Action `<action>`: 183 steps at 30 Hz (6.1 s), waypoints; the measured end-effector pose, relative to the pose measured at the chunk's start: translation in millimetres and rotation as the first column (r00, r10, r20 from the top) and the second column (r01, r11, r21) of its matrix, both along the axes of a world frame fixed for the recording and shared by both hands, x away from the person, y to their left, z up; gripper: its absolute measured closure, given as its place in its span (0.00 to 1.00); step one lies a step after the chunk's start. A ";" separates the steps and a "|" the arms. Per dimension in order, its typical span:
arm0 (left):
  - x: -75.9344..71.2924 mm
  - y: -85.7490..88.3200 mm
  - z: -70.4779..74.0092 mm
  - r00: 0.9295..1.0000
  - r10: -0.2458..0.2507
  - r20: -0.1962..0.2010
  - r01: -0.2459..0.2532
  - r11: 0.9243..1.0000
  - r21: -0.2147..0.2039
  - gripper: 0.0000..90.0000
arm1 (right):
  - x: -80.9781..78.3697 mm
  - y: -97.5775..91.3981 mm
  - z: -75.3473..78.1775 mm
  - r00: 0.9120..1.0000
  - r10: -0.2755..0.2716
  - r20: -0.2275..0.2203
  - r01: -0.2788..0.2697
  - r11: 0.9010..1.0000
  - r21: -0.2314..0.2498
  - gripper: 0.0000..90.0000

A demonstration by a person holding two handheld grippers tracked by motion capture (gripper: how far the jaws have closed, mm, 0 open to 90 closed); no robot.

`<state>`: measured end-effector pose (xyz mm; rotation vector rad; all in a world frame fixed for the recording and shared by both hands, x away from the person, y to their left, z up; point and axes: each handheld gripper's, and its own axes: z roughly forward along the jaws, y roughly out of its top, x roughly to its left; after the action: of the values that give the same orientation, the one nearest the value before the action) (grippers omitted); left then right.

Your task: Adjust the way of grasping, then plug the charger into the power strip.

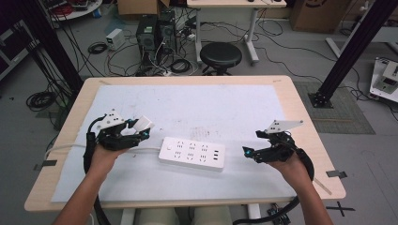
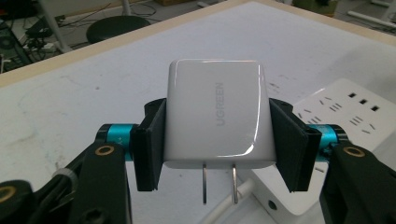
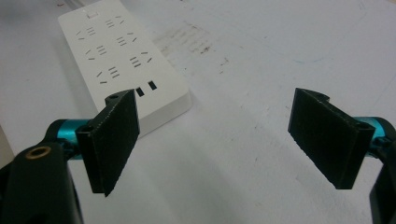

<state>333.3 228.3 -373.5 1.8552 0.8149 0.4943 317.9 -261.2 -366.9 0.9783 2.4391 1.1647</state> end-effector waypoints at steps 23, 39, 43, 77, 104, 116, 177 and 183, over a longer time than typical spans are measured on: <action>-33.0 -20.6 12.2 0.959 -0.267 0.096 0.267 0.964 0.015 0.47 | -1.8 28.4 5.4 0.988 0.104 -0.113 -0.091 0.990 0.111 0.19; -34.1 -41.1 6.3 0.918 -0.373 0.133 0.362 0.927 0.100 0.47 | -0.9 57.8 8.1 0.964 0.170 -0.205 -0.128 0.970 0.204 0.19; -33.5 -45.4 4.3 0.904 -0.407 0.133 0.388 0.910 0.148 0.47 | 0.1 64.4 8.0 0.960 0.167 -0.223 -0.123 0.972 0.201 0.19; -31.9 -104.1 -9.4 0.829 -0.544 0.128 0.504 0.828 0.246 0.47 | 10.4 85.2 3.0 0.866 0.249 -0.434 -0.069 0.919 0.389 0.19; -34.9 -126.3 -8.2 0.808 -0.568 0.155 0.528 0.816 0.237 0.47 | 25.8 118.6 -12.1 0.762 0.300 -0.574 -0.035 0.904 0.426 0.31; -35.9 -128.0 -8.9 0.808 -0.573 0.140 0.535 0.812 0.235 0.47 | 28.9 126.2 -25.1 0.688 0.369 -0.625 -0.026 0.873 0.487 0.65; -35.2 -1.7 -23.8 0.995 0.058 0.079 -0.049 0.992 -0.116 0.27 | 0.6 21.7 8.0 0.980 0.013 -0.198 0.014 0.991 0.134 0.70; -36.5 3.0 -24.8 0.995 0.067 0.080 -0.057 0.991 -0.119 0.27 | 1.7 19.0 9.5 0.980 0.019 -0.197 0.004 0.993 0.117 0.70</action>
<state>296.8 231.3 -398.2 1.6953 0.8299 0.5488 319.6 -242.1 -357.4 1.1723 2.5515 1.2823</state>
